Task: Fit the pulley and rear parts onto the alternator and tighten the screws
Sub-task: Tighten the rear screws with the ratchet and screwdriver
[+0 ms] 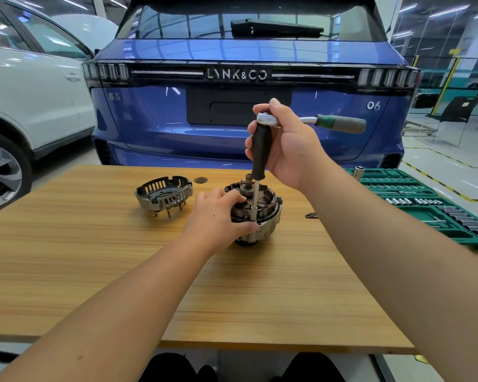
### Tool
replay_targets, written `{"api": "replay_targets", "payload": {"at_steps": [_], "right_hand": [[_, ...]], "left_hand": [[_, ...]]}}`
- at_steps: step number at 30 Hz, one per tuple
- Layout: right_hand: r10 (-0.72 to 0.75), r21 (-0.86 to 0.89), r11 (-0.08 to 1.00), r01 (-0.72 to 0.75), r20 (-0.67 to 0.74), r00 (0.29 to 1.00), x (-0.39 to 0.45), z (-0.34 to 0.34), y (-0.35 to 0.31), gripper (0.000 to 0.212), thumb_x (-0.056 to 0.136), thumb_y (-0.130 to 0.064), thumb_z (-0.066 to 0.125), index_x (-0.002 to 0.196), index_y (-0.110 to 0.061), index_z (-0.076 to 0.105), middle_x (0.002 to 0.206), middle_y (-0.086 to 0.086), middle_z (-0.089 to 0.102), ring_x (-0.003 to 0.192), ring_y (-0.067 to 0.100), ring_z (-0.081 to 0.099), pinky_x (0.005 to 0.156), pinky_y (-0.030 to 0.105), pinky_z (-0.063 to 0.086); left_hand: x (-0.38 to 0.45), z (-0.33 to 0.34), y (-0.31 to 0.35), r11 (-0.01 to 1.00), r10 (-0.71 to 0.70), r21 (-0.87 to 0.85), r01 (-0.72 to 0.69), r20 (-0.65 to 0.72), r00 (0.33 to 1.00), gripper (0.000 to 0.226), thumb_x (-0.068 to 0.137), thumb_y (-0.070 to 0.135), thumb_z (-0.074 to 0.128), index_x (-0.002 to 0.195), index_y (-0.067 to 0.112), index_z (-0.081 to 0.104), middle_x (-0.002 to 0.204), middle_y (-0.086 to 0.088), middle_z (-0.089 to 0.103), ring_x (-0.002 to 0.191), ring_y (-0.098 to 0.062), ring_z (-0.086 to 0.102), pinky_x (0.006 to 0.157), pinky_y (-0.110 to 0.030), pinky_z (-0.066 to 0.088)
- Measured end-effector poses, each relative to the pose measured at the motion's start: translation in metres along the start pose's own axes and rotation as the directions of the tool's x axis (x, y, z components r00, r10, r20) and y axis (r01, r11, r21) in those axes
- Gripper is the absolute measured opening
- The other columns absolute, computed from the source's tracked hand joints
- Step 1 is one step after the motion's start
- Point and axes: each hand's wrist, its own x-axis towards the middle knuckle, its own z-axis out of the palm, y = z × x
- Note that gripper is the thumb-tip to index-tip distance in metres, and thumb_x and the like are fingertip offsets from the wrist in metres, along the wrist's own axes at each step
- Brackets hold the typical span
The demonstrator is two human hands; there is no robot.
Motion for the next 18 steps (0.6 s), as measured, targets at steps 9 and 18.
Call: {"api": "replay_targets", "payload": {"at_steps": [9, 18], "right_hand": [[-0.537, -0.593, 0.693, 0.409, -0.046, 0.843, -0.014, 0.018, 0.014, 0.023, 0.103, -0.030, 0.054, 0.089, -0.021, 0.070, 0.080, 0.005, 0.072, 0.074, 0.021, 0.072, 0.072, 0.043, 0.061], [-0.641, -0.639, 0.643, 0.422, -0.149, 0.753, -0.016, 0.036, 0.022, 0.037, 0.105, -0.026, 0.052, 0.084, 0.002, 0.063, 0.074, 0.023, 0.062, 0.066, 0.028, 0.059, 0.058, 0.035, 0.046]], "left_hand": [[-0.002, 0.005, -0.001, 1.000, 0.010, 0.021, -0.009, -0.046, 0.999, 0.069, 0.078, 0.071, 0.066, 0.137, 0.042, 0.045, 0.128, 0.008, 0.045, 0.123, -0.019, 0.028, 0.082, -0.034, 0.035], [-0.003, 0.010, 0.000, 0.999, 0.014, 0.042, -0.011, -0.082, 0.997, 0.066, 0.078, 0.073, 0.063, 0.133, 0.043, 0.045, 0.127, 0.009, 0.046, 0.117, -0.015, 0.028, 0.076, -0.033, 0.034]]}}
